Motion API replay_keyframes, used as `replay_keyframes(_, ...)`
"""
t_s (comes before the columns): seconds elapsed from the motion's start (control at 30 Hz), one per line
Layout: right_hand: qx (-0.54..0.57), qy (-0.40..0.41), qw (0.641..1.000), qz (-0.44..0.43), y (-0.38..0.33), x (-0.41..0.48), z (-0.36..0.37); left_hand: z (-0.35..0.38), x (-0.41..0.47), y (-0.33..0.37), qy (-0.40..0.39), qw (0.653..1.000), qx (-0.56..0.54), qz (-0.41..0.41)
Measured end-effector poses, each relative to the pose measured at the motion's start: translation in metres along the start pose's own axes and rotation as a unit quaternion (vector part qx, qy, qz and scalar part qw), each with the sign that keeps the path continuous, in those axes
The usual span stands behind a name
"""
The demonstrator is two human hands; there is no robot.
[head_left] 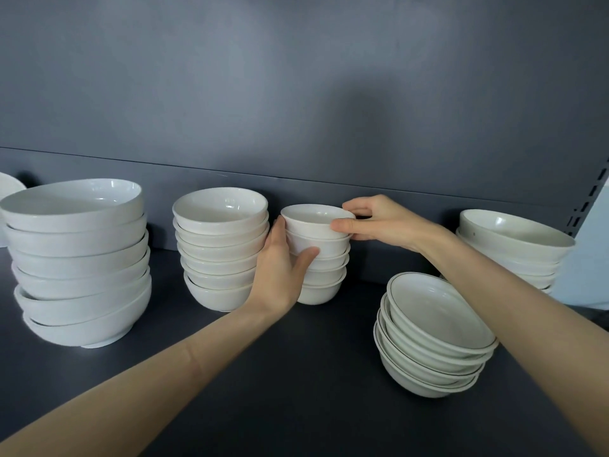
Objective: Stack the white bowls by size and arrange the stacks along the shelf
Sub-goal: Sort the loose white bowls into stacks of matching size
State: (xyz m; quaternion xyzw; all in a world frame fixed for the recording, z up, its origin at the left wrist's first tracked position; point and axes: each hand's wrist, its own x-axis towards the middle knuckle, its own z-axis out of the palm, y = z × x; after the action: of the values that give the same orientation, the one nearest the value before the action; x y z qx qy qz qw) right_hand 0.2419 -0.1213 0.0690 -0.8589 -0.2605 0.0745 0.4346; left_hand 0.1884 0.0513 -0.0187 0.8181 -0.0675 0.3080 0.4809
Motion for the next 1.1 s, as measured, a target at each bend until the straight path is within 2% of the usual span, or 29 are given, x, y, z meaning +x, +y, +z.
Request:
replay_keyframes(0.17,-0.045,0.01,0.999,-0.009,-0.003,-0.006,0.002,-0.003,-0.001,0.005,-0.008,1.0,0.002,-0.016)
replay_keyframes(0.33,-0.093,0.023,0.995,0.01,-0.011,-0.012,0.001,-0.01,-0.003,0.013,-0.036,0.998,0.056,-0.01)
replay_keyframes(0.47,-0.221,0.037,0.974,0.025,-0.023,-0.024,0.0,-0.025,-0.007,0.026,-0.103,0.984,0.141,-0.023)
replay_keyframes(0.57,-0.297,0.054,0.953,0.005,-0.039,-0.038,-0.001,-0.045,-0.013,0.045,-0.134,0.973,0.187,-0.02)
replay_keyframes(0.73,-0.354,0.094,0.929,-0.052,-0.073,-0.063,0.007,-0.09,-0.024,0.08,-0.104,0.955,0.271,0.058)
replay_keyframes(0.87,-0.381,0.116,0.912,-0.096,-0.109,-0.075,0.027,-0.138,-0.032,0.101,-0.062,0.926,0.358,0.102)
replay_keyframes(1.1,-0.397,0.152,0.891,-0.156,-0.192,-0.083,0.096,-0.254,-0.047,0.101,-0.005,0.89,0.439,0.123)
